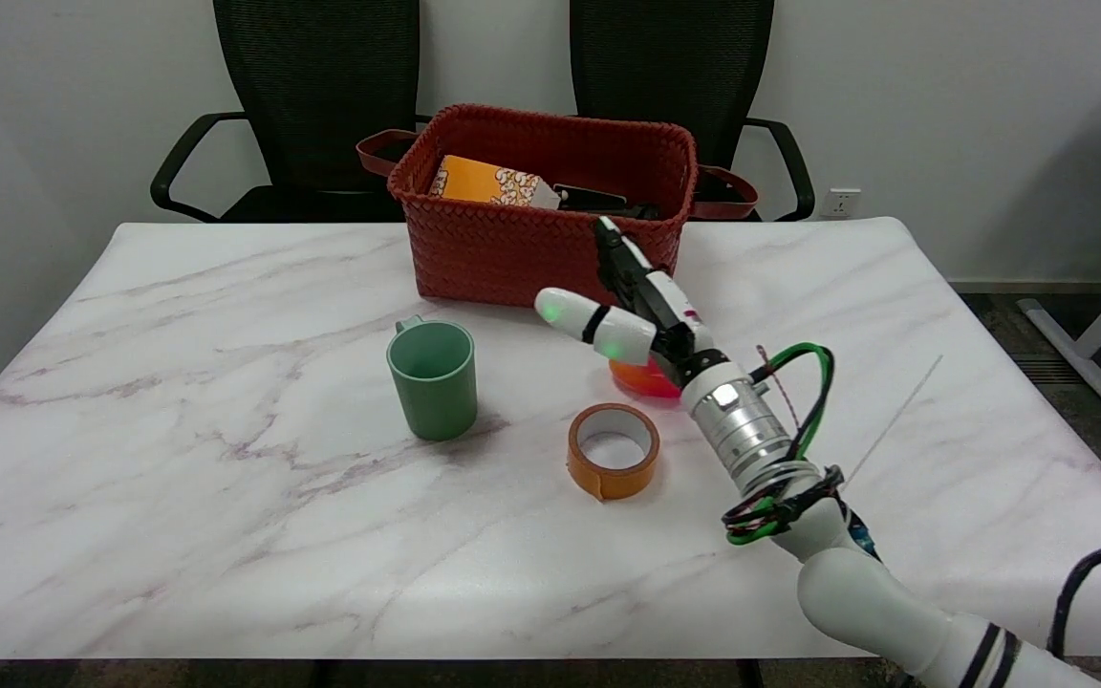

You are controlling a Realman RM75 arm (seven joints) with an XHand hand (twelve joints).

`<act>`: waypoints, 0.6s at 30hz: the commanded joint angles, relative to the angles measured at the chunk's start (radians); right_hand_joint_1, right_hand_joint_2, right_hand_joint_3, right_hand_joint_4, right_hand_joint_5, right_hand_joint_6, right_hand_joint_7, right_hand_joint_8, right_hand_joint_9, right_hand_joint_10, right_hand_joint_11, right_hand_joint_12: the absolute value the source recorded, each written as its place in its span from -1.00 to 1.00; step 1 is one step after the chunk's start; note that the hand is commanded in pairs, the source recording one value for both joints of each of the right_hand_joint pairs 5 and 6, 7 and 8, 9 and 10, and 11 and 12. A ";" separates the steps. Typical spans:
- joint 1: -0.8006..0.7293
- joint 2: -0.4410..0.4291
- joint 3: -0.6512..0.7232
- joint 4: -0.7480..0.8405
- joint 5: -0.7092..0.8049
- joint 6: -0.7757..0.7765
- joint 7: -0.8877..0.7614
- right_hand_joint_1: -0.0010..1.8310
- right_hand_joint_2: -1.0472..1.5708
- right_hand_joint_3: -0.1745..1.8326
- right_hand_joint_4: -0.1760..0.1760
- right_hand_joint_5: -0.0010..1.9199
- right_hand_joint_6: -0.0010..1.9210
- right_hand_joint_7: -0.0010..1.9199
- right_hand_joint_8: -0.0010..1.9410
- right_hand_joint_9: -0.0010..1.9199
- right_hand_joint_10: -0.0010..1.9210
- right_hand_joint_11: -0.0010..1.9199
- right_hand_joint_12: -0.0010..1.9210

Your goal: Pick up the green mug.

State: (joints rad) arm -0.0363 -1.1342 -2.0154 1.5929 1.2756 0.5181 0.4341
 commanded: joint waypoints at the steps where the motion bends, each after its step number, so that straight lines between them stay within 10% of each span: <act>1: 0.159 -0.116 -0.090 -0.165 -0.031 -0.081 0.023 -0.20 0.34 -0.74 0.00 -1.00 -1.00 -1.00 -1.00 -1.00 -1.00 -0.93 -0.93; 18: 0.226 -0.147 -0.134 -0.280 -0.031 -0.088 0.023 -0.12 0.28 -0.97 0.00 -1.00 -1.00 -1.00 -1.00 -1.00 -1.00 -0.92 -0.92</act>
State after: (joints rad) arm 0.1043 -1.2318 -2.1014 1.4296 1.2542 0.4523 0.4521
